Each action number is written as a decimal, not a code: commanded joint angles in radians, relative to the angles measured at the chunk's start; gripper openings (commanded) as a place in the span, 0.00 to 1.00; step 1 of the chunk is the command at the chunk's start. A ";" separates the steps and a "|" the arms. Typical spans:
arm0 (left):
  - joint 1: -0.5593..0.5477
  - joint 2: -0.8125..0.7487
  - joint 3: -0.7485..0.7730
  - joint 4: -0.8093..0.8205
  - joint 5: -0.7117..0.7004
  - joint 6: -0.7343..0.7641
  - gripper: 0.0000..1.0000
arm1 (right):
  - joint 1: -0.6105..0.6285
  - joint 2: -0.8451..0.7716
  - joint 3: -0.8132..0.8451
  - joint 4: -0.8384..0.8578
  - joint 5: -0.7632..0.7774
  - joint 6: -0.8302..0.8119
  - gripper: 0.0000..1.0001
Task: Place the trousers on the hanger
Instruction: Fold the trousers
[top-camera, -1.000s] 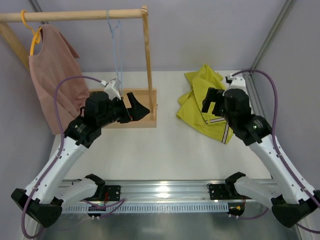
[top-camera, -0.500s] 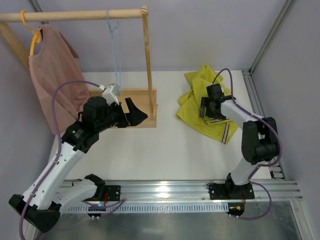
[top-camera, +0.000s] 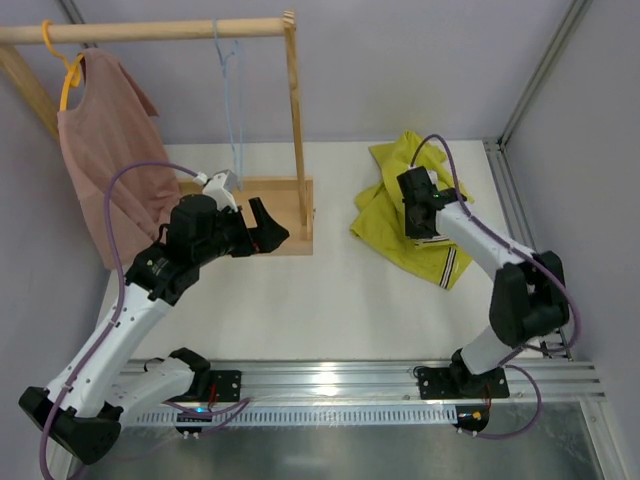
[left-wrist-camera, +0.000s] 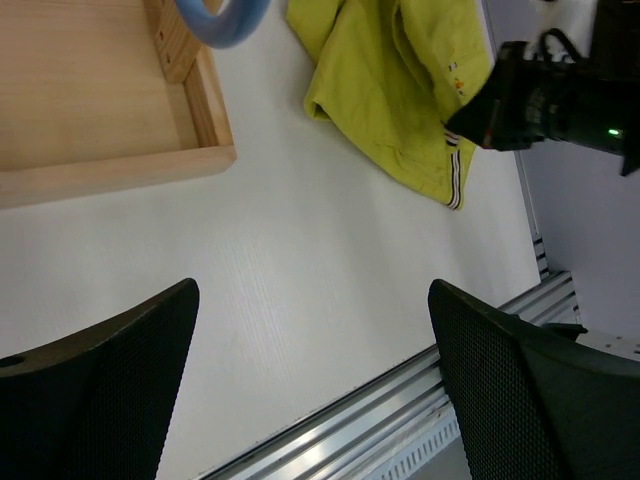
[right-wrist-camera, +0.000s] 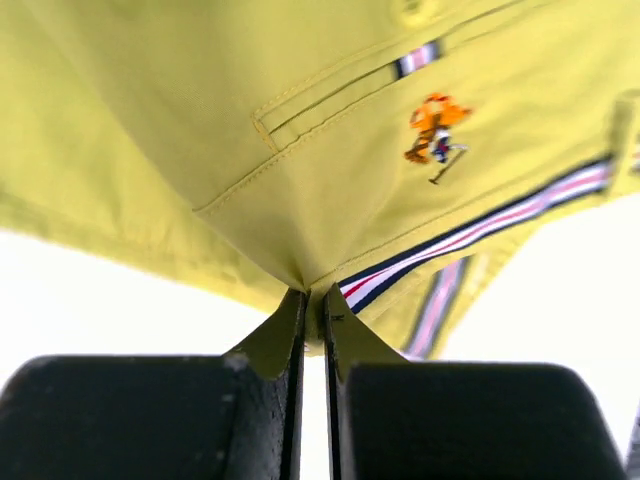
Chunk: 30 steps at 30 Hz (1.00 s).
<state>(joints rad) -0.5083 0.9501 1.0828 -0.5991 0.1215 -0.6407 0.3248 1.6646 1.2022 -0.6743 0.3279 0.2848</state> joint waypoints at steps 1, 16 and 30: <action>0.004 0.007 0.046 -0.002 -0.053 0.047 0.96 | 0.016 -0.248 0.048 -0.204 0.124 0.028 0.04; -0.176 0.200 0.052 0.206 -0.010 0.053 0.95 | -0.076 -0.640 0.207 -0.340 0.246 0.027 0.04; -0.309 0.694 0.300 0.364 0.004 0.058 0.95 | -0.078 -0.922 -0.067 -0.349 0.063 0.102 0.04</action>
<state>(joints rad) -0.7918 1.5425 1.3037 -0.3058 0.1204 -0.6144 0.2489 0.7700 1.1294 -1.0496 0.3992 0.3733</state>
